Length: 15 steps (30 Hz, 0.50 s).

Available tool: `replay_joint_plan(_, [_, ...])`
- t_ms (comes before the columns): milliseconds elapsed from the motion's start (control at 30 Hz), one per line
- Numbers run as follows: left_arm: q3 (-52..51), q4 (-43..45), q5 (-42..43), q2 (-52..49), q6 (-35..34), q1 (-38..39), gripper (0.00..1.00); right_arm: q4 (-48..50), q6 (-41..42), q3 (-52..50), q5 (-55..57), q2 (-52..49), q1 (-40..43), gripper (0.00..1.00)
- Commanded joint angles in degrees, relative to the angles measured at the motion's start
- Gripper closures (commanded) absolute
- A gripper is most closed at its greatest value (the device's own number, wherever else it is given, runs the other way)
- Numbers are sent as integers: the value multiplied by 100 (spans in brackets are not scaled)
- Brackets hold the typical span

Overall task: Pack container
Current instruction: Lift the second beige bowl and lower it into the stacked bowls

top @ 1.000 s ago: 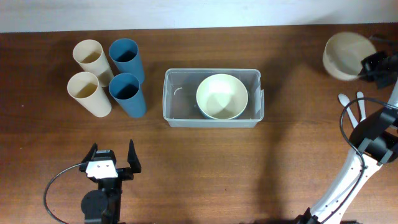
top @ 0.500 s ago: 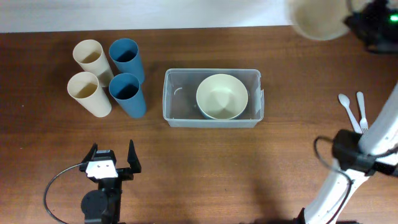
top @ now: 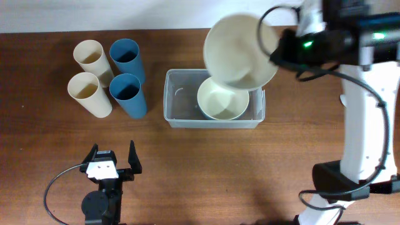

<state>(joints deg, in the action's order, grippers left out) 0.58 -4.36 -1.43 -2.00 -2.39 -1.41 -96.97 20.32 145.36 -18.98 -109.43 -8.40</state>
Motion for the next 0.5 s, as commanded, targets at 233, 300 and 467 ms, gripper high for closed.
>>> replay_joint_plan(233, [-7, -42, 83, 7, 52, 13, 0, 667, -79, -2131, 682, 31, -826, 96])
replay_joint_plan(300, [-7, -42, 83, 7, 52, 13, 0, 1016, -79, -2568, 678, 28, -815, 96])
replay_joint_plan(467, [-7, -42, 83, 7, 52, 13, 0, 1858, -26, -3379, 682, 20, -671, 96])
